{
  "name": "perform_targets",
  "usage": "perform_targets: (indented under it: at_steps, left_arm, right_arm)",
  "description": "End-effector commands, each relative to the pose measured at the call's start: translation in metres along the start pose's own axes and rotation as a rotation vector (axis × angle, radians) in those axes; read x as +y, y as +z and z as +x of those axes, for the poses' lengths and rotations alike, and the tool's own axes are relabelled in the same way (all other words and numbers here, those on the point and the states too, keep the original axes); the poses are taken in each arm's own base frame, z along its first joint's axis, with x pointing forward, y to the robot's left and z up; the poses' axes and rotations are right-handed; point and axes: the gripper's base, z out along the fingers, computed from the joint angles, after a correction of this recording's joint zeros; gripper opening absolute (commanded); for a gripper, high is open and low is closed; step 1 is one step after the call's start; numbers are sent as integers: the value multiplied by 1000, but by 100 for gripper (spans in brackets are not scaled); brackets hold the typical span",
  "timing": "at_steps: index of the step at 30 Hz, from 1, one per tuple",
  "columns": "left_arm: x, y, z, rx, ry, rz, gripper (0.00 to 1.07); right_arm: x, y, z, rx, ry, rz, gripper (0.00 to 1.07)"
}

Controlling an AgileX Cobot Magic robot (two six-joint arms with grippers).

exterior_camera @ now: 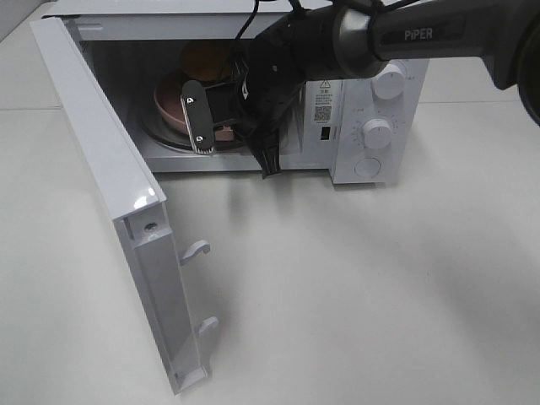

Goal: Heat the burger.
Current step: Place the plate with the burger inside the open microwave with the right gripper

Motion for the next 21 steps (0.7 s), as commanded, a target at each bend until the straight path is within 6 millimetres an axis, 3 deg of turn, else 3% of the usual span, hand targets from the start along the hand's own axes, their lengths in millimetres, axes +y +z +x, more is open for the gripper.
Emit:
perform_targets:
  at_steps: [1, 15, 21]
  left_arm:
    - [0, 0, 1, -6, -5, 0, 100]
    - [0, 0, 1, -6, -5, 0, 100]
    - [0, 0, 1, -6, -5, 0, 100]
  right_arm:
    - [-13, -8, -8, -38, -48, 92, 0]
    - [-11, -6, -12, -61, -31, 88, 0]
    - [-11, -6, -12, -62, -15, 88, 9]
